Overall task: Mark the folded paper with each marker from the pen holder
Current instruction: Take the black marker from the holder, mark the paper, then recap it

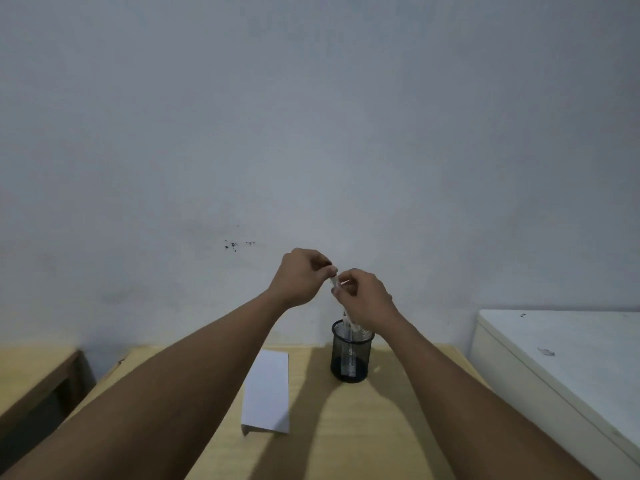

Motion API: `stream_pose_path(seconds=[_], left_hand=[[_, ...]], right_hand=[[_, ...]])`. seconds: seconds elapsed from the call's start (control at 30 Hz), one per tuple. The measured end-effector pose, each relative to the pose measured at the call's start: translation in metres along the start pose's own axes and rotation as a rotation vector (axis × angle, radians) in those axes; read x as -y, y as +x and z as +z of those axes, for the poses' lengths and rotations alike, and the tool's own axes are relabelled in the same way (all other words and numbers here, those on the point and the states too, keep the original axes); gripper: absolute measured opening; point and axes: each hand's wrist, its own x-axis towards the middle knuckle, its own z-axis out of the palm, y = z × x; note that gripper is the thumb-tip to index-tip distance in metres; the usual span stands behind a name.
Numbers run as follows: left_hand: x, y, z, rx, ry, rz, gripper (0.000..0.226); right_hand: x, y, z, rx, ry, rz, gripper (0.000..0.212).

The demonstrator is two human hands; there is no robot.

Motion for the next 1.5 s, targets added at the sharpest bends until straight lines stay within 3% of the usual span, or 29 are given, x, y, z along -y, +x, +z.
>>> stream_pose_path(seconds=[0.1, 0.27, 0.37, 0.5, 0.63, 0.9, 1.0, 1.13, 1.37, 1.5], left_hand=[[0.002, -0.015, -0.035, -0.107, -0.014, -0.072, 0.025], [0.027, -0.050, -0.078, -0.131, -0.015, -0.255, 0.042], [0.039, -0.075, -0.089, -0.022, -0.057, -0.324, 0.048], [0.048, -0.091, -0.088, 0.041, -0.037, -0.251, 0.051], [0.048, -0.091, -0.080, 0.049, -0.016, -0.179, 0.046], [0.069, -0.095, -0.074, 0.020, 0.094, -0.064, 0.034], [0.076, -0.095, -0.068, 0.035, 0.107, -0.057, 0.040], [0.096, -0.098, -0.061, 0.112, -0.026, -0.166, 0.052], [0.126, -0.103, -0.041, 0.197, -0.217, -0.464, 0.048], [0.150, -0.104, -0.022, 0.060, -0.195, -0.502, 0.055]], right_hand=[[0.019, -0.009, 0.004, 0.095, 0.123, -0.041, 0.024], [0.049, -0.028, -0.004, 0.311, 0.403, -0.008, 0.029], [0.059, -0.031, -0.003, 0.258, 0.717, 0.099, 0.036], [0.072, -0.034, 0.015, 0.206, 1.145, 0.246, 0.020], [0.079, -0.039, 0.039, 0.284, 1.106, 0.256, 0.006], [0.071, -0.034, 0.064, 0.279, 1.058, 0.287, 0.009], [0.066, -0.032, 0.075, 0.292, 1.046, 0.302, 0.008], [0.054, -0.028, 0.090, 0.317, 0.981, 0.295, 0.008], [0.023, -0.026, 0.136, 0.366, 1.011, 0.398, 0.006], [0.009, -0.020, 0.161, 0.334, 0.992, 0.413, 0.008]])
